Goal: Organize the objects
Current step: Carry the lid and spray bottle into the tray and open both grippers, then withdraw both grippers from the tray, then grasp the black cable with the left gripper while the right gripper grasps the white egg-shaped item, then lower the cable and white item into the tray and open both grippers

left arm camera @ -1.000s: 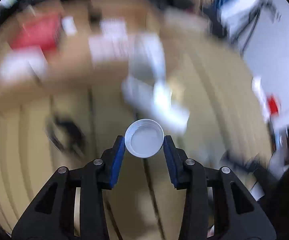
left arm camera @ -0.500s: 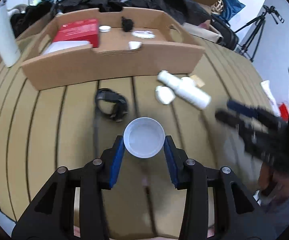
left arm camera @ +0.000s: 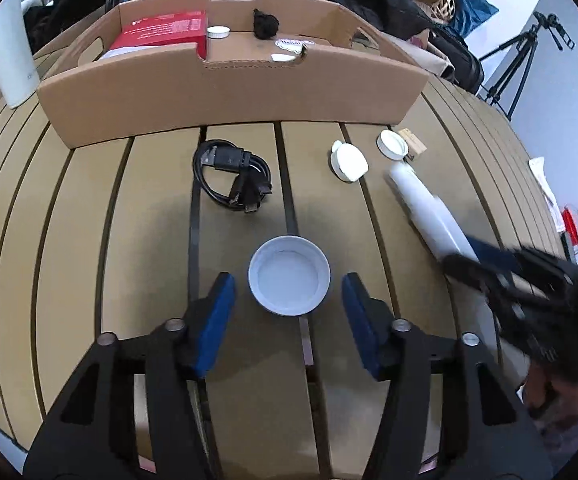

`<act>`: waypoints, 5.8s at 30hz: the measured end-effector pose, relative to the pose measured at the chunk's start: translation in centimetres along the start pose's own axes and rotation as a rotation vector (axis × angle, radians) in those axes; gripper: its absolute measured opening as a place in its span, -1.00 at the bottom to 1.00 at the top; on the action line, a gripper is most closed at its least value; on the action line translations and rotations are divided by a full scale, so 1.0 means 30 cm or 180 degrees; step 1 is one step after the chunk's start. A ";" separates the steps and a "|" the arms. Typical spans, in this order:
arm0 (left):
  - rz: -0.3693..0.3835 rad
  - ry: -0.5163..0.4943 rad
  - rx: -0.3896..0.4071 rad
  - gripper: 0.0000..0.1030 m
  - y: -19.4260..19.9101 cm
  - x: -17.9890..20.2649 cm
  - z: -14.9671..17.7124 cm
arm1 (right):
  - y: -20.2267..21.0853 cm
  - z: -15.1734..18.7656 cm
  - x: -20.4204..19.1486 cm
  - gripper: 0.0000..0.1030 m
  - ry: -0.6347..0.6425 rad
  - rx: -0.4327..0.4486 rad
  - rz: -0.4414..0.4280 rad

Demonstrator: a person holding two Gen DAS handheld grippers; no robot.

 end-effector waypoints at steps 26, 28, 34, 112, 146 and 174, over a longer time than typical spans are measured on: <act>0.0264 -0.0045 0.0718 -0.30 0.374 0.004 -0.131 | 0.230 -0.100 -0.057 -0.43 -0.0236 0.0332 -0.0471; 0.0307 -0.0129 0.0830 -0.29 0.393 -0.038 -0.268 | 0.254 -0.229 -0.121 -0.43 -0.0117 0.0491 -0.0623; 0.0320 0.0238 0.0117 -0.30 0.095 -0.232 -0.538 | 0.087 -0.694 -0.261 -0.42 -0.0167 0.0450 -0.0885; -0.0309 0.0162 0.0408 0.97 0.079 -0.152 -0.130 | -0.208 -0.218 -0.197 0.09 0.0830 0.0090 0.0079; -0.0293 0.0262 0.0875 -0.26 0.634 0.041 0.158 | 0.468 0.165 -0.199 -0.42 0.0426 0.0446 -0.0061; 0.0057 0.0208 -0.0436 -0.17 -0.266 -0.316 -0.810 | -0.428 -0.977 -0.014 -0.40 0.0022 -0.0124 0.0741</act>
Point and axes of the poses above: each gripper's, at about its wrist camera, not at the fingertips, and y roughly against the way its jaws point, x to its right, z to its underside, the point moved 3 cm from there along -y, roughly the way its jaws point, and after that the axes turned 9 degrees about -y, right-handed, at the moved point
